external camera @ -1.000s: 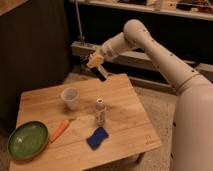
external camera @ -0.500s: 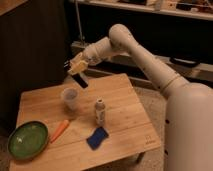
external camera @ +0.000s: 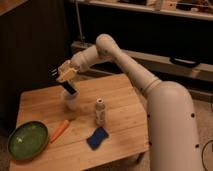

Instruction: Place the eraser in the ceramic cup

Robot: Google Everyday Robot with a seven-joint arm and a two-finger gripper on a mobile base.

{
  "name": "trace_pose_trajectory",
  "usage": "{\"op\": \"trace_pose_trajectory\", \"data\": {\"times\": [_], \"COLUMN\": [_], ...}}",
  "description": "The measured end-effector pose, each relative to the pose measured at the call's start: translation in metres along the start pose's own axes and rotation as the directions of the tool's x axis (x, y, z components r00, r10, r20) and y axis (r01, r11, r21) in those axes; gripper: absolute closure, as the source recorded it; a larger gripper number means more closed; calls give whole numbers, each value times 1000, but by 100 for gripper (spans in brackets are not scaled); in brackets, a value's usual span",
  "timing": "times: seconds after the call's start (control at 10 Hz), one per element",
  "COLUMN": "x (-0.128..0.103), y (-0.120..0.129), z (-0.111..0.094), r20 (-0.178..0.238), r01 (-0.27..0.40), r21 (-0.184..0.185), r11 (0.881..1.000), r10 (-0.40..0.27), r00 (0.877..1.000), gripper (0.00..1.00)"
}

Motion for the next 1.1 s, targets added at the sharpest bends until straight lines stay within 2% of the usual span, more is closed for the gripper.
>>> {"op": "trace_pose_trajectory", "data": {"times": [0.3,0.8,0.9,1.1], "x": [12,44,48,51], "y": [-13,-29,-31,-34], "z": [16,23,24,26], "r20": [6,61,63,67], "r01": [9,65,64,64], "r21": [-4,3,10,15], "r11": [1000,998,998,998], "r10": [-9,-65,-65,-65], "r00": [1000,996,996,996], "gripper": [100,99,95,74]}}
